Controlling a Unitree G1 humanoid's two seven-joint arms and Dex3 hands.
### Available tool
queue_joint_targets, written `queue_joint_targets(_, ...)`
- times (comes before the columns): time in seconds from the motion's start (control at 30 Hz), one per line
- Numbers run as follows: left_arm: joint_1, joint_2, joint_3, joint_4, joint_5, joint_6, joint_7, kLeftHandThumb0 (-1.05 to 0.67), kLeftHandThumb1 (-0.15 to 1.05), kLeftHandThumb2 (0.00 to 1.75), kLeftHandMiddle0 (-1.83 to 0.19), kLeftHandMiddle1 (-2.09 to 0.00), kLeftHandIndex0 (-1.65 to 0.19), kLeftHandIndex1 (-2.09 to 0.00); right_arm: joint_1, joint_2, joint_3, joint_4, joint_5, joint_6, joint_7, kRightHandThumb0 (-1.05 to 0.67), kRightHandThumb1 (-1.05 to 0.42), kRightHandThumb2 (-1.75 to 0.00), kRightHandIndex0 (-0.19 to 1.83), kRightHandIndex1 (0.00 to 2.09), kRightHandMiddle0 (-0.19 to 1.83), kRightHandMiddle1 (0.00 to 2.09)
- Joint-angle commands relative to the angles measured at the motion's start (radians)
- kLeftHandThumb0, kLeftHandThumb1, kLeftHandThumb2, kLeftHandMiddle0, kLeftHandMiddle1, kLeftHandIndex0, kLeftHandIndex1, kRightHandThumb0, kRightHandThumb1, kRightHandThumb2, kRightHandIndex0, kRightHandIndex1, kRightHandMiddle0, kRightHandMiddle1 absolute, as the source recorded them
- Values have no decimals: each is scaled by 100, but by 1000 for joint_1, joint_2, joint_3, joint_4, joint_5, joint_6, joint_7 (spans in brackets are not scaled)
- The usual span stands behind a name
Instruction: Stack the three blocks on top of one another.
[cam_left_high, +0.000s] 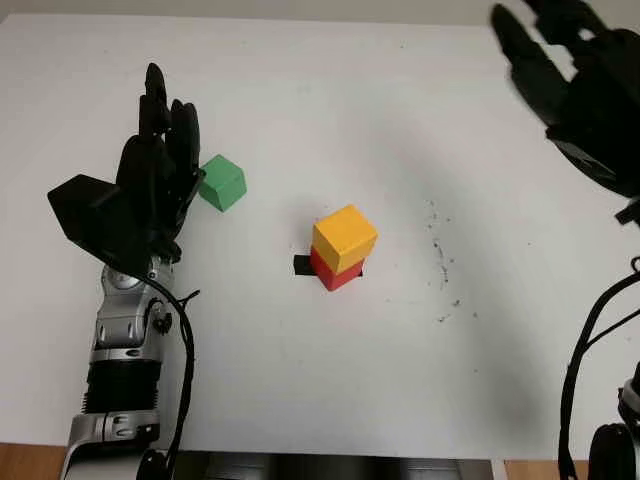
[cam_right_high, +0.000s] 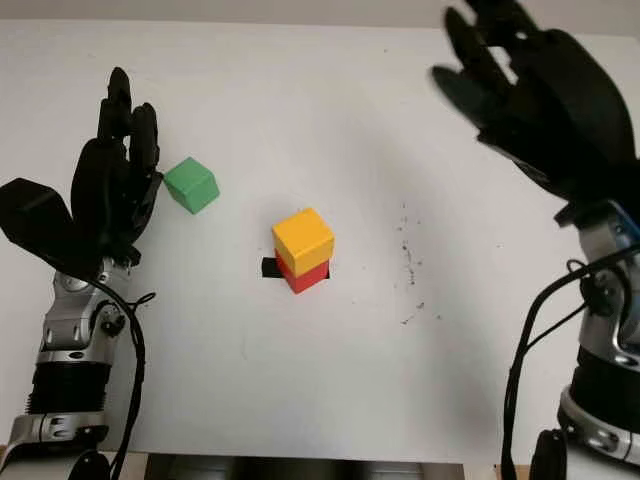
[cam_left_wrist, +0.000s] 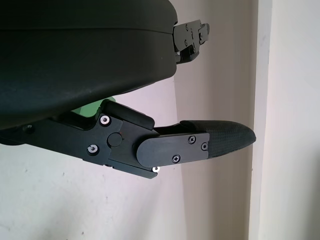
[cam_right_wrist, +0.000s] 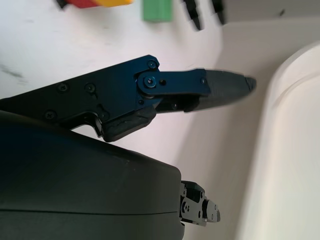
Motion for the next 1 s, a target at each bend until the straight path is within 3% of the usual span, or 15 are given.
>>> queue_joint_targets(0.0,-23,29,3,8,8,-14,-21,-74,105,39,13,-5,16,-5,34,7,20,11,-8,-22,-11,-74,-105,-59,-16,4,-13,5)
queue_joint_targets(0.2,-52,140,-21,50,58,-55,-136,-70,105,25,7,-7,9,-9,77,32,104,-26,-26,-20,-55,-76,-105,-66,-19,0,-19,0)
queue_joint_targets(0.27,-73,189,-26,92,86,-118,-177,-67,105,20,-14,-10,-7,-13,75,37,127,-37,-39,-21,-72,-76,-105,-69,-19,0,-19,0)
queue_joint_targets(0.37,-108,244,-32,137,125,-180,-207,-58,105,11,-60,-15,-41,-22,74,29,144,-30,-49,-42,-71,-75,-105,-71,-19,0,-19,0)
queue_joint_targets(0.43,-140,292,-39,168,154,-200,-228,-56,104,10,-69,-17,-47,-24,74,26,148,-23,-51,-49,-70,-75,-105,-72,-19,0,-19,0)
queue_joint_targets(0.6,-237,481,-87,174,269,-175,-337,-59,99,5,-51,-5,-45,-19,74,38,146,-24,-43,-28,-90,-73,-105,-74,-19,0,-19,0)
queue_joint_targets(0.7,-271,544,-112,173,308,-176,-388,-60,97,5,-44,-2,-46,-16,72,39,148,-25,-37,-23,-98,-72,-105,-74,-19,0,-19,0)
queue_joint_targets(0.83,-371,656,-204,188,428,-244,-489,-60,89,3,-30,-1,-41,-10,69,35,147,-24,-30,-16,-101,-72,-105,-75,-19,0,-19,0)
queue_joint_targets(0.97,-431,696,-285,229,534,-331,-528,-67,89,5,-8,-1,-34,-5,69,29,145,-23,-31,-16,-102,-73,-105,-75,-19,0,-19,0)
